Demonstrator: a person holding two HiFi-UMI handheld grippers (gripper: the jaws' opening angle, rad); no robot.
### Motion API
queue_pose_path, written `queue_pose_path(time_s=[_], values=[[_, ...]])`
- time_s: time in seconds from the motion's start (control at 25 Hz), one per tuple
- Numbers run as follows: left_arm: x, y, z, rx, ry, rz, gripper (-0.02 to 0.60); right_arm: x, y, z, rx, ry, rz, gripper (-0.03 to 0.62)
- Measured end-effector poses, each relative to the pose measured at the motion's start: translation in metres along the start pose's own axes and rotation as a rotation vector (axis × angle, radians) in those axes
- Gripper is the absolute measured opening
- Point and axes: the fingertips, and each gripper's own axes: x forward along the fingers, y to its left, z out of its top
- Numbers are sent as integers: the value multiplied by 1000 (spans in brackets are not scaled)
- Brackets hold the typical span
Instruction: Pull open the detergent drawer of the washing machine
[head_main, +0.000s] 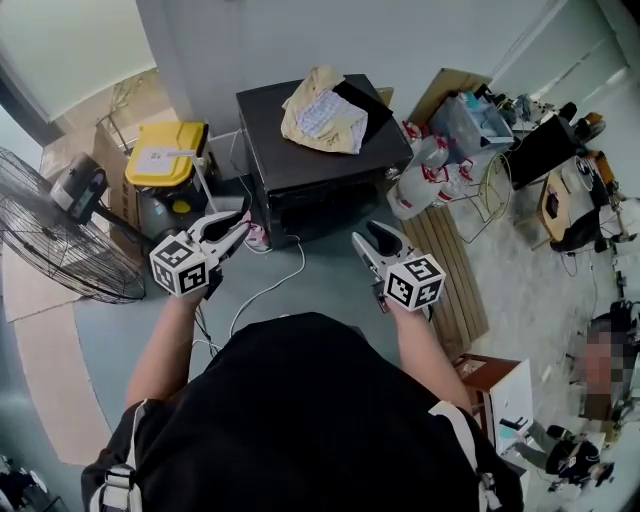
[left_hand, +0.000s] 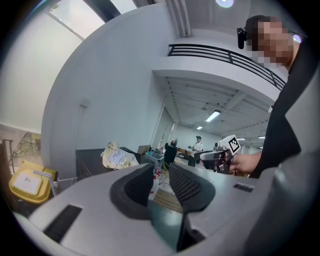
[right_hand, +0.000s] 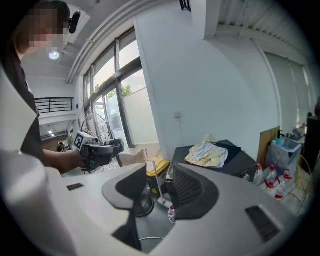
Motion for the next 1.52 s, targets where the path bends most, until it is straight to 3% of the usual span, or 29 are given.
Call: queue_pose_path(time_s=[0.44,1.52], values=[[9,7,-11,-26,6,-9,106,8,-7,-10,23,19,3,170],[50,44,-4,-71,8,56,106,56,-63,2,29,44,73,170]])
